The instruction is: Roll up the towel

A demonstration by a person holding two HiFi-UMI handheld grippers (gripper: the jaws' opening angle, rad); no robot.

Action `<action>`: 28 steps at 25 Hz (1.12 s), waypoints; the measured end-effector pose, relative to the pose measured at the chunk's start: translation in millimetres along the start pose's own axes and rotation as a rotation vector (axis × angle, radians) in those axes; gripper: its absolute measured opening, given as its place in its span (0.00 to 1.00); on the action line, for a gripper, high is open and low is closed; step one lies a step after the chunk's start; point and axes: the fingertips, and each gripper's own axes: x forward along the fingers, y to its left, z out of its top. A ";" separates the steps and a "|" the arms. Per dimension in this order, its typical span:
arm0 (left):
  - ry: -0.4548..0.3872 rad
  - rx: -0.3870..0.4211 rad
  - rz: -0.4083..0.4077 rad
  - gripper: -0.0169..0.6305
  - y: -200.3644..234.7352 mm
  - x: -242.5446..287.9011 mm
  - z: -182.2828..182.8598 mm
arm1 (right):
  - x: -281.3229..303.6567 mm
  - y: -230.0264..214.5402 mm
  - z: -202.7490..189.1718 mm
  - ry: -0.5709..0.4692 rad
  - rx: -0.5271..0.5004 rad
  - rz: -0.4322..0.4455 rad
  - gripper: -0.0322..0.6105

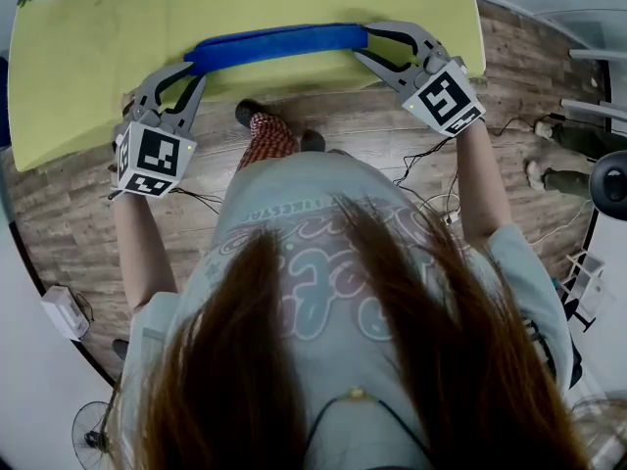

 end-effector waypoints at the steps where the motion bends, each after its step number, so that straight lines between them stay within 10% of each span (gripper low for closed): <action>1: 0.011 0.016 0.006 0.08 -2.6 3.2 -2.5 | 3.2 5.5 -2.5 0.024 -0.043 0.003 0.26; 15: 0.135 0.176 0.048 0.11 -1.0 27.5 -21.7 | 20.6 11.2 -22.0 0.142 -0.294 -0.095 0.16; 28: 0.130 0.054 0.006 0.09 -34.3 2.0 -17.9 | -0.8 30.3 -17.3 0.115 -0.257 -0.042 0.15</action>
